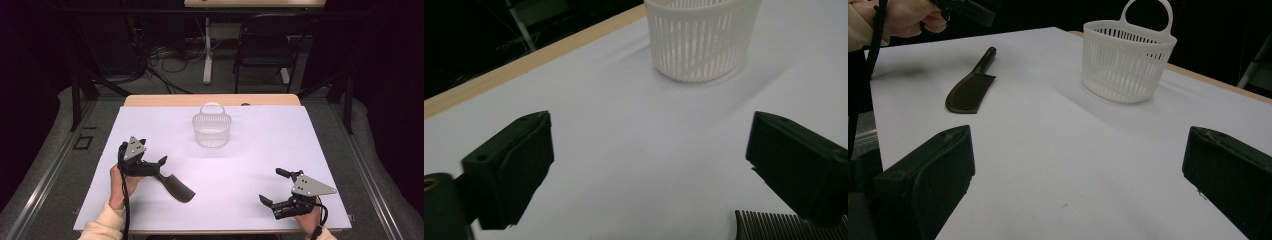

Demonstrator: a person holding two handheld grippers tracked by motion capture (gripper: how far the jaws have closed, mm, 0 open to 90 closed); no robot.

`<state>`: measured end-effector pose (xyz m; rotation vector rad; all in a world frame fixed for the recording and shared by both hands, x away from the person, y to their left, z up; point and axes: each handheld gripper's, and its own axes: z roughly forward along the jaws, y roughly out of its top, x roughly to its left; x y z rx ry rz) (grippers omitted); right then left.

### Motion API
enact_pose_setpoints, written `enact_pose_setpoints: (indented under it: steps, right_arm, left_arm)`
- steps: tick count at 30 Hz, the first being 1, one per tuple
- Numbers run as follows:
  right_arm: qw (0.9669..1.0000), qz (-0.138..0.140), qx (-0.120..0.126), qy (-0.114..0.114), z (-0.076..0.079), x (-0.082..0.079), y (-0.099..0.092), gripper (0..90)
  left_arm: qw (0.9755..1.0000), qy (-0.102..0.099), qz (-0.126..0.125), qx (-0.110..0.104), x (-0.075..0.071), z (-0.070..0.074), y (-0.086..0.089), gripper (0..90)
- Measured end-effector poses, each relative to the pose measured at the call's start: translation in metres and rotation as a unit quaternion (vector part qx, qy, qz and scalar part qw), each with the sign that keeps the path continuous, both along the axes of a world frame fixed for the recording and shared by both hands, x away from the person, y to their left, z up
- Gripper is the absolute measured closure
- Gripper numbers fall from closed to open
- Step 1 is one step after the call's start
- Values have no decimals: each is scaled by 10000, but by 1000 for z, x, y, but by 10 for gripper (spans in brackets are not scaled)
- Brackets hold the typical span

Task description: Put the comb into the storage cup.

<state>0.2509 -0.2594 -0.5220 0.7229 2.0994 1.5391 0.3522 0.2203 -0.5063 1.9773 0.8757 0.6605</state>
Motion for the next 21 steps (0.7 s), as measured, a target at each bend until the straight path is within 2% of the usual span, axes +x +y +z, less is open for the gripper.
enact_pose_setpoints:
  steps: [4, 7, 8, 9, 11, 12, 13, 14, 16, 17, 18, 20, 21]
  right_arm:
    - [10000, -1, -5, -1, 0, 0, 0, 0]
    - [10000, 16, -18, -25, 0, 1, 0, 0]
    - [10000, 17, -14, -3, 0, 0, 0, 0]
    - [10000, 17, -14, -3, 0, 0, 0, 0]
    - [10000, 16, -3, -2, 0, 0, 0, 0]
    - [10000, 12, -9, 8, 0, 0, 0, 1]
    - [10000, 12, -9, 8, 0, 0, 0, 1]
    - [10000, 25, -13, -5, 0, 0, 0, 0]
    - [10000, 27, -23, 4, 0, 0, 0, 0]
    - [10000, 38, -30, -19, 0, 1, 0, 1]
    - [10000, 38, -30, -19, 0, 1, 0, 1]
    - [10000, 39, -26, -11, 0, 1, 0, 1]
    - [10000, 39, -26, -11, 0, 1, 0, 1]
  left_arm:
    - [9999, 140, 39, 58, 5, -3, 1, 209]
    - [9996, 241, 87, 101, 8, -5, 2, 340]
    - [9995, 285, 113, 124, 10, -6, 3, 430]
    - [9993, 329, 116, 148, 11, -7, 3, 430]
    - [9989, 415, 125, 201, 13, -8, 4, 528]
    - [9987, 454, 148, 187, 14, -9, 5, 611]
    - [9984, 498, 138, 234, 15, -10, 6, 611]
    - [9981, 535, 159, 271, 16, -10, 7, 687]
    - [9975, 617, 189, 278, 18, -12, 9, 719]
    - [9973, 646, 192, 299, 19, -13, 10, 784]
    - [9969, 676, 216, 330, 20, -13, 10, 784]
    - [9964, 723, 243, 358, 22, -15, 12, 863]
    - [9960, 760, 251, 390, 23, -15, 12, 863]
